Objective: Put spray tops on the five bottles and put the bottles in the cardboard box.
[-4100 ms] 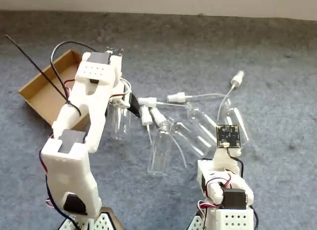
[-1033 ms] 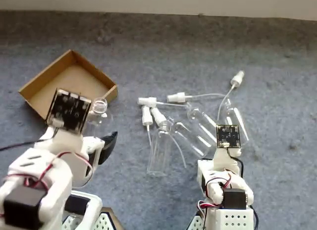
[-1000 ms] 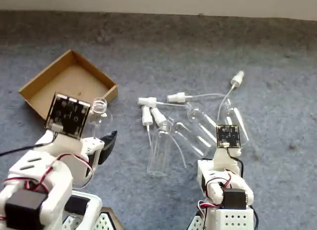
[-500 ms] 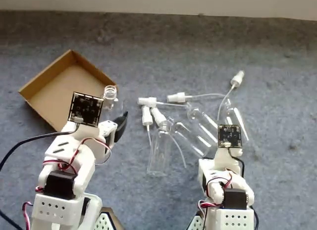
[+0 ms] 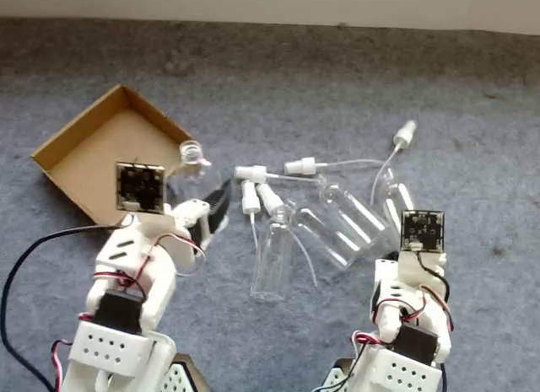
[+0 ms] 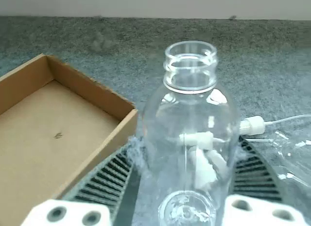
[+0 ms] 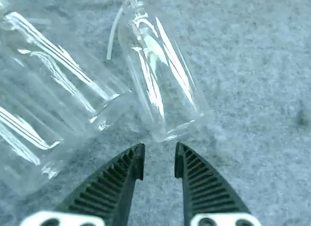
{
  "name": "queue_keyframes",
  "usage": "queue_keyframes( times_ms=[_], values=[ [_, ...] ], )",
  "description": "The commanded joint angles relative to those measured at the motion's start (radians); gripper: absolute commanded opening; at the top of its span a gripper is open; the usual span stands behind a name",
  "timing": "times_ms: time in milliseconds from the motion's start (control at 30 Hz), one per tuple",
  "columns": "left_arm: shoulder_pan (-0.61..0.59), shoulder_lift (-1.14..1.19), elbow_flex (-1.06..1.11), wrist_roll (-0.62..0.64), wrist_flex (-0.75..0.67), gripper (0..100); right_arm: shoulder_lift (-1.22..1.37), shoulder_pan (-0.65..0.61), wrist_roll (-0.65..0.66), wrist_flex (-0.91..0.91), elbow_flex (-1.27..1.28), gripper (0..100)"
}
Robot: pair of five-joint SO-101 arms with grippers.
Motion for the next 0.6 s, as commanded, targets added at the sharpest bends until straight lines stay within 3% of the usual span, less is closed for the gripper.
queue_keyframes(
  times_ms=[0, 233, 333, 467, 567],
  values=[
    [0.085, -0.015, 0.113, 0.011, -0.253, 17, 0.002, 0.047, 0.048, 0.036, -0.131, 10.6],
    [0.091, -0.015, 0.231, 0.011, -0.457, 17, 0.005, 0.070, 0.133, 0.228, -0.387, 9.6],
    [0.093, -0.015, 0.252, 0.011, -0.480, 17, 0.061, 0.070, 0.133, 0.239, -0.435, 2.5],
    [0.093, -0.016, 0.269, 0.009, -0.485, 17, 0.283, 0.067, 0.124, 0.237, -0.515, 1.2],
    [0.093, -0.016, 0.271, 0.009, -0.485, 17, 0.501, 0.064, 0.035, 0.231, -0.645, 1.8]
  ],
)
